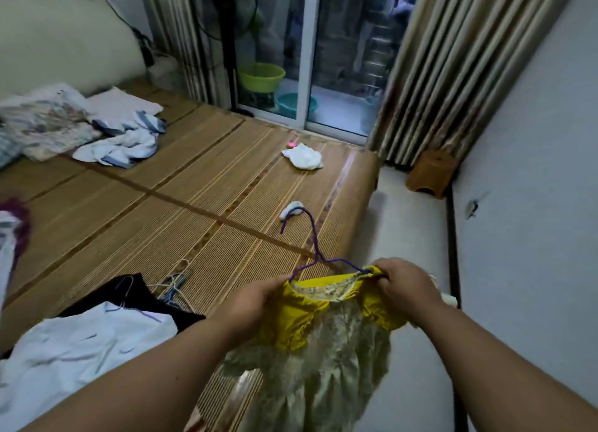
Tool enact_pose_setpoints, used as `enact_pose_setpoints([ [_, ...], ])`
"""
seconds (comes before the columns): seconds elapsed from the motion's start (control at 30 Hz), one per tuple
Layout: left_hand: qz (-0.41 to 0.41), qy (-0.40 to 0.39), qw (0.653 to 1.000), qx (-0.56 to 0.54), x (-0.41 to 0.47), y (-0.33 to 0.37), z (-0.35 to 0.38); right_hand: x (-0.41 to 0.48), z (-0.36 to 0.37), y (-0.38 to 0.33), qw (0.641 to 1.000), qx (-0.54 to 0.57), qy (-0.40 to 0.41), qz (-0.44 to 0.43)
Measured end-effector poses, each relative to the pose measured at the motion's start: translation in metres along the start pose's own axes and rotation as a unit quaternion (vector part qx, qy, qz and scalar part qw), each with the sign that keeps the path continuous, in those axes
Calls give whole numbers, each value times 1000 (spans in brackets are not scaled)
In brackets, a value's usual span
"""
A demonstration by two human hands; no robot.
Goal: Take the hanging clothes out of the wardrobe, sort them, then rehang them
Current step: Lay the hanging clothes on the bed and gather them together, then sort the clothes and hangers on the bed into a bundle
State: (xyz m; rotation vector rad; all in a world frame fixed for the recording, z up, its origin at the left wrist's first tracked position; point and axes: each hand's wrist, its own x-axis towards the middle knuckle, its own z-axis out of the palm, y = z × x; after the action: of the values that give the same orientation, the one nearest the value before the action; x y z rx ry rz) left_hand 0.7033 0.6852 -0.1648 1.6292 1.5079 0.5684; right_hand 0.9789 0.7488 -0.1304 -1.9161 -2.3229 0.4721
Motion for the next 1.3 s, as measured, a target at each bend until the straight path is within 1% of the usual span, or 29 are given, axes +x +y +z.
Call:
enact_pose_setpoints([
  [0.07, -12, 32, 999, 37, 18, -5, -12, 42, 4, -5, 999, -21, -23, -24],
  [0.17, -69, 48, 996, 25, 46, -25, -23, 105, 13, -13, 994, -56, -48, -76],
  [0.27, -102, 73, 992, 27, 71, -45, -28, 171, 31, -23, 986, -48, -82, -138],
  [0.4, -185, 126, 975, 1, 111, -74, -31, 260, 70, -39, 963, -42, -135, -230],
  [0.47, -227, 157, 961, 19, 131, -95, -32, 294, 87, -51, 946, -65, -172, -268],
  [0.53, -279, 191, 940, 34, 151, -119, -32, 329, 109, -63, 933, -80, -191, -293],
  [0.67, -354, 260, 898, 28, 181, -167, -36, 386, 158, -93, 921, -82, -213, -317],
  [0.73, -381, 278, 882, 27, 191, -196, -35, 409, 191, -110, 916, -91, -215, -326],
  [0.83, -418, 292, 860, 16, 204, -242, -27, 430, 240, -130, 909, -137, -230, -321],
  [0.93, -476, 298, 827, -14, 215, -285, -17, 441, 287, -142, 899, -175, -257, -308],
  [1.0, -508, 307, 804, -37, 221, -308, -14, 444, 312, -147, 901, -174, -273, -289],
  [1.07, -529, 326, 783, -30, 226, -323, -14, 444, 328, -150, 907, -149, -283, -275],
  [1.13, -532, 324, 782, 9, 225, -327, -14, 439, 335, -152, 908, -131, -280, -284],
  [1.2, -520, 311, 795, 27, 216, -324, -14, 429, 334, -153, 903, -130, -271, -307],
  [1.3, -512, 268, 816, 30, 192, -314, -12, 409, 324, -156, 891, -145, -262, -340],
])
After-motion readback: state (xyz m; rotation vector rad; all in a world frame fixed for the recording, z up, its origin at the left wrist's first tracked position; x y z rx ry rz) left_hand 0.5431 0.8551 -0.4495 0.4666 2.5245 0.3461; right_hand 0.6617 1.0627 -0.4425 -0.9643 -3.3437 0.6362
